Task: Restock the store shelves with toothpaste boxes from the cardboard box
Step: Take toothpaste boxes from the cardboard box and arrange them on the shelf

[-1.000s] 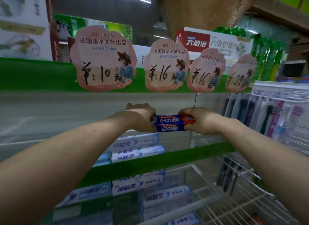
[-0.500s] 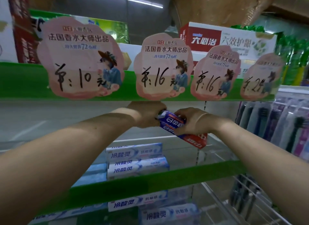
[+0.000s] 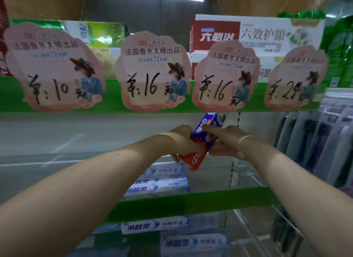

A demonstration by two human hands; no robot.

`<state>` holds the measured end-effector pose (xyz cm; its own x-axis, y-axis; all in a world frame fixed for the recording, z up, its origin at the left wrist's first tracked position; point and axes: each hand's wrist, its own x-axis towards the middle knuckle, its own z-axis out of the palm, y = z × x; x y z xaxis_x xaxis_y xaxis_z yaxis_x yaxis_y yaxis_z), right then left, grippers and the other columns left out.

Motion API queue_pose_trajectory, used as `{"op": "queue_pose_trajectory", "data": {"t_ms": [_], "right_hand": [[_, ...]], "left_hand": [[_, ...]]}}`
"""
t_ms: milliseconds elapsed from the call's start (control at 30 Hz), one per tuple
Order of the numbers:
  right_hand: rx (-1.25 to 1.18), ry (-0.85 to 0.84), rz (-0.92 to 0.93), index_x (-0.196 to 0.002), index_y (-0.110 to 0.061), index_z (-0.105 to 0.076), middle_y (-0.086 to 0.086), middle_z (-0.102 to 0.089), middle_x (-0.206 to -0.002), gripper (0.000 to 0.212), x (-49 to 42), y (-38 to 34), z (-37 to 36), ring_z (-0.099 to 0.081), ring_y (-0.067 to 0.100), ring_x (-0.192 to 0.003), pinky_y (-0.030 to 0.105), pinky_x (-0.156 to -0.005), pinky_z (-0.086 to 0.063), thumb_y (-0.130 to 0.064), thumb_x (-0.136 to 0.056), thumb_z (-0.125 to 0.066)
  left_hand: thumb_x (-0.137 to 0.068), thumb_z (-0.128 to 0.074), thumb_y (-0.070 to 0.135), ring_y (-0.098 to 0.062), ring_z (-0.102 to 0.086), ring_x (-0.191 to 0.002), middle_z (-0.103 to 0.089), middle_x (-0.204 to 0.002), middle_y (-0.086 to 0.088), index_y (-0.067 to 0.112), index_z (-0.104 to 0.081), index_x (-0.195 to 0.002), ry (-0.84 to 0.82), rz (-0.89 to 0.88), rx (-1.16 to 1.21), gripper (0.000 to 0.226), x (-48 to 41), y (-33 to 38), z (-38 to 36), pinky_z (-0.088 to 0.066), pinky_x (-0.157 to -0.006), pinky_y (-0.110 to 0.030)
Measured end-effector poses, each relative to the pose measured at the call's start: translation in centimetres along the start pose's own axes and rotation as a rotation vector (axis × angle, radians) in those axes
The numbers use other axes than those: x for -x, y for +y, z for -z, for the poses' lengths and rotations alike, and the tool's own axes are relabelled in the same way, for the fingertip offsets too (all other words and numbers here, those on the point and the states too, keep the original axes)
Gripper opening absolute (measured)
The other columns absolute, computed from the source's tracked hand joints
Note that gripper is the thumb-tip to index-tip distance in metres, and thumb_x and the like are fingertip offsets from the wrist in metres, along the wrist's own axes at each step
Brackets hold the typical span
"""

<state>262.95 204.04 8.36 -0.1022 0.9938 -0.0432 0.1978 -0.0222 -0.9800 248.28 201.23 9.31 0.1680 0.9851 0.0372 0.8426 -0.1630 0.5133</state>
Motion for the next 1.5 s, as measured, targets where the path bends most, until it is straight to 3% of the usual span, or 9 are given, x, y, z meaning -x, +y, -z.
{"op": "queue_pose_trajectory", "data": {"t_ms": [100, 200, 300, 467, 600, 733, 900, 1100, 1500], "right_hand": [[0.219, 0.083, 0.041, -0.099, -0.002, -0.062, 0.017, -0.070, -0.095, 0.044, -0.7, 0.2, 2.1, -0.070, 0.026, -0.082, 0.035, -0.066, -0.059, -0.045, -0.088, -0.062], [0.468, 0.282, 0.166, -0.118, -0.007, -0.059, 0.010, -0.061, -0.116, 0.044, -1.9, -0.1, 4.6, -0.064, 0.026, -0.087, 0.038, -0.075, -0.059, -0.041, -0.091, -0.057], [0.469, 0.155, 0.253, -0.137, -0.017, -0.051, 0.003, -0.052, -0.132, 0.042, -2.7, 0.1, 5.3, -0.055, 0.020, -0.098, 0.036, -0.080, -0.056, -0.023, -0.095, -0.053], [0.596, -0.026, 0.283, -0.137, -0.017, -0.049, 0.006, -0.055, -0.123, 0.041, -4.3, 1.7, 5.2, -0.057, 0.021, -0.104, 0.028, -0.073, -0.054, -0.021, -0.096, -0.054], [0.623, 0.047, 0.322, -0.134, -0.014, -0.051, 0.010, -0.057, -0.130, 0.045, -6.5, 3.2, 5.5, -0.056, 0.024, -0.116, 0.034, -0.088, -0.050, -0.017, -0.091, -0.063], [0.581, 0.052, 0.307, -0.129, -0.008, -0.055, 0.011, -0.061, -0.119, 0.041, -7.8, 4.0, 5.1, -0.060, 0.023, -0.103, 0.030, -0.073, -0.052, -0.014, -0.089, -0.065], [0.576, 0.028, 0.300, -0.121, -0.003, -0.058, 0.017, -0.064, -0.113, 0.035, -8.7, 4.1, 3.8, -0.061, 0.025, -0.093, 0.037, -0.077, -0.052, -0.010, -0.088, -0.066], [0.520, -0.002, 0.269, -0.116, -0.005, -0.053, 0.012, -0.059, -0.106, 0.031, -9.2, 3.3, 2.0, -0.059, 0.024, -0.087, 0.027, -0.062, -0.050, -0.006, -0.088, -0.066], [0.979, 0.156, 0.302, -0.110, -0.017, -0.055, 0.007, -0.061, -0.118, 0.022, -8.9, 1.7, -1.0, -0.050, 0.022, -0.092, 0.027, -0.074, -0.042, -0.024, -0.091, -0.063]], "left_hand": [[-0.089, -0.062, 0.029, -0.021, -0.066, -0.076, -0.064, -0.090, -0.006, 0.011, -0.057, -0.116, -0.007, 0.017, -0.085, 0.034, -0.7, -0.7, 0.3, -0.059, -0.062, -0.031], [-0.089, -0.063, 0.029, -0.021, -0.068, -0.085, -0.066, -0.098, -0.006, 0.019, -0.056, -0.117, -0.015, 0.014, -0.182, 0.031, -1.1, -2.0, 1.2, -0.058, -0.065, -0.031], [-0.089, -0.062, 0.023, -0.021, -0.066, -0.089, -0.063, -0.104, -0.005, 0.019, -0.053, -0.122, -0.028, 0.011, -0.224, 0.035, -1.6, -2.9, 1.6, -0.058, -0.069, -0.033], [-0.089, -0.061, 0.023, -0.020, -0.063, -0.093, -0.059, -0.112, -0.004, 0.017, -0.052, -0.125, 0.005, 0.009, -0.265, 0.038, -3.7, -3.4, 1.1, -0.055, -0.070, -0.028], [-0.086, -0.064, 0.022, -0.022, -0.058, -0.100, -0.058, -0.117, -0.007, 0.011, -0.053, -0.121, 0.119, 0.053, -0.228, 0.038, -5.2, -3.7, 0.2, -0.051, -0.079, -0.031], [-0.087, -0.062, 0.022, -0.024, -0.060, -0.099, -0.062, -0.113, -0.009, 0.009, -0.059, -0.116, 0.155, 0.042, -0.296, 0.032, -6.0, -4.3, 0.0, -0.049, -0.076, -0.029], [-0.084, -0.064, 0.026, -0.024, -0.059, -0.097, -0.061, -0.109, -0.008, 0.011, -0.062, -0.111, 0.251, 0.057, -0.371, 0.031, -6.4, -5.3, 0.5, -0.048, -0.077, -0.029], [-0.080, -0.070, 0.025, -0.021, -0.063, -0.086, -0.066, -0.100, -0.007, 0.013, -0.064, -0.103, 0.244, 0.140, -0.347, 0.027, -6.2, -7.2, 1.5, -0.052, -0.071, -0.028], [-0.079, -0.069, 0.039, -0.025, -0.054, -0.106, -0.048, -0.117, -0.006, 0.018, -0.053, -0.118, 0.373, 0.221, -0.577, 0.047, -5.0, -9.4, 1.9, -0.046, -0.090, -0.035]]}}
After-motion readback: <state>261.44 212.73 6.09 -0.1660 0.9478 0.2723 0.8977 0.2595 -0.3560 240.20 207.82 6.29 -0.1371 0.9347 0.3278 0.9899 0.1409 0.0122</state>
